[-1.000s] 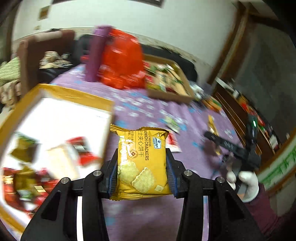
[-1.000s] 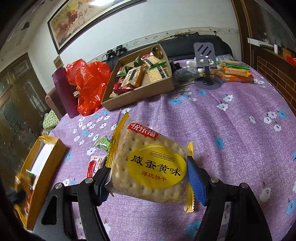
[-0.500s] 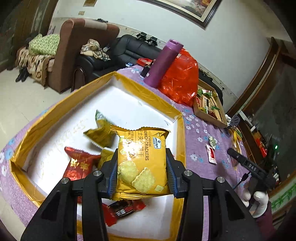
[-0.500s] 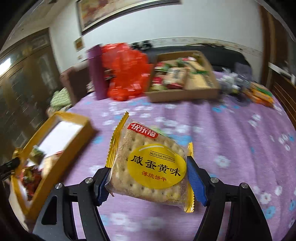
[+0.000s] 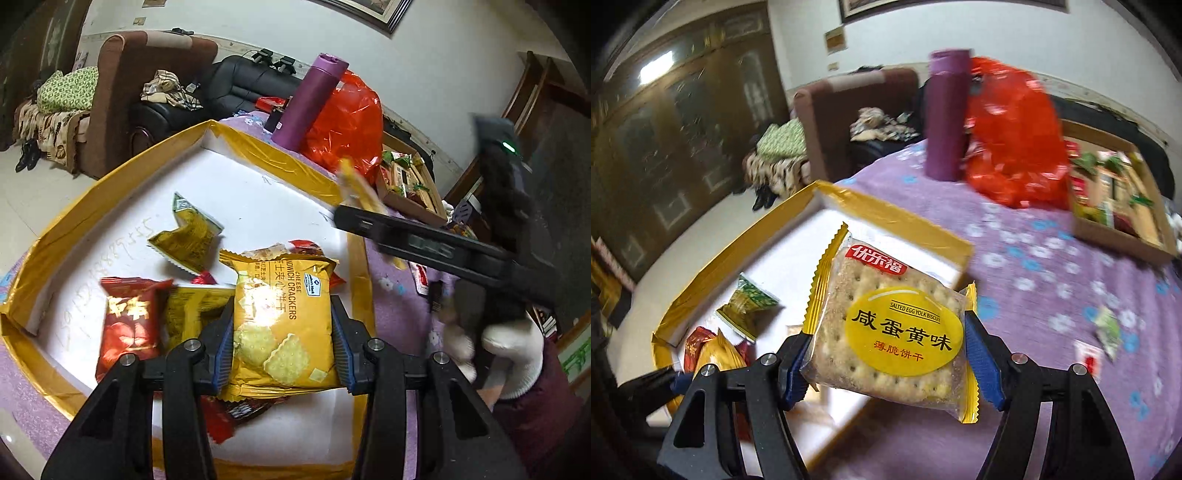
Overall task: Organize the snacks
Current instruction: 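Carry both yellow packs into the white tray and open both tools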
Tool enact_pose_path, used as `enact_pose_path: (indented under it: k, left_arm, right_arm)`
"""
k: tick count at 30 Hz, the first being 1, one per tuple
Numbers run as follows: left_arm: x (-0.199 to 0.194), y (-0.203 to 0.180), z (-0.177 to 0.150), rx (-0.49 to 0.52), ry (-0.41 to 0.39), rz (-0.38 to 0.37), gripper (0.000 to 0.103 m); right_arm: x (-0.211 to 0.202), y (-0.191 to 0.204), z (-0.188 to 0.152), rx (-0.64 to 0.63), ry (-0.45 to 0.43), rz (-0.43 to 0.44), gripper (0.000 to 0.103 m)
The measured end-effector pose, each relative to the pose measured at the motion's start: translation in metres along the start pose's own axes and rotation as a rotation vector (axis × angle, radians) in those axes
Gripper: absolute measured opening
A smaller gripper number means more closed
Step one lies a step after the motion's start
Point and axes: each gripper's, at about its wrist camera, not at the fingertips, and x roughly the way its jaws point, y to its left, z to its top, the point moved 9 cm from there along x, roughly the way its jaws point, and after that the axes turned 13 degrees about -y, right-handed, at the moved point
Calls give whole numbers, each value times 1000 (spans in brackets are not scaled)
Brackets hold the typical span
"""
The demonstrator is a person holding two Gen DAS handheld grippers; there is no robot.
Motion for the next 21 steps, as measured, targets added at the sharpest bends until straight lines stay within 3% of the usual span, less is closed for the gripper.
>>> enact_pose_path:
  k: [11, 18, 21]
  left_arm:
    - [-13, 6, 8, 42, -32, 34, 47]
    - [-17, 2, 10, 72, -37, 105, 66]
    - [-18, -6, 7, 87, -29, 113, 68]
  right_arm:
    - [48, 29, 0, -30, 60, 8, 74]
    - [33, 22, 4, 25, 45, 24, 73]
    - [19, 16, 7, 42, 24, 28, 73]
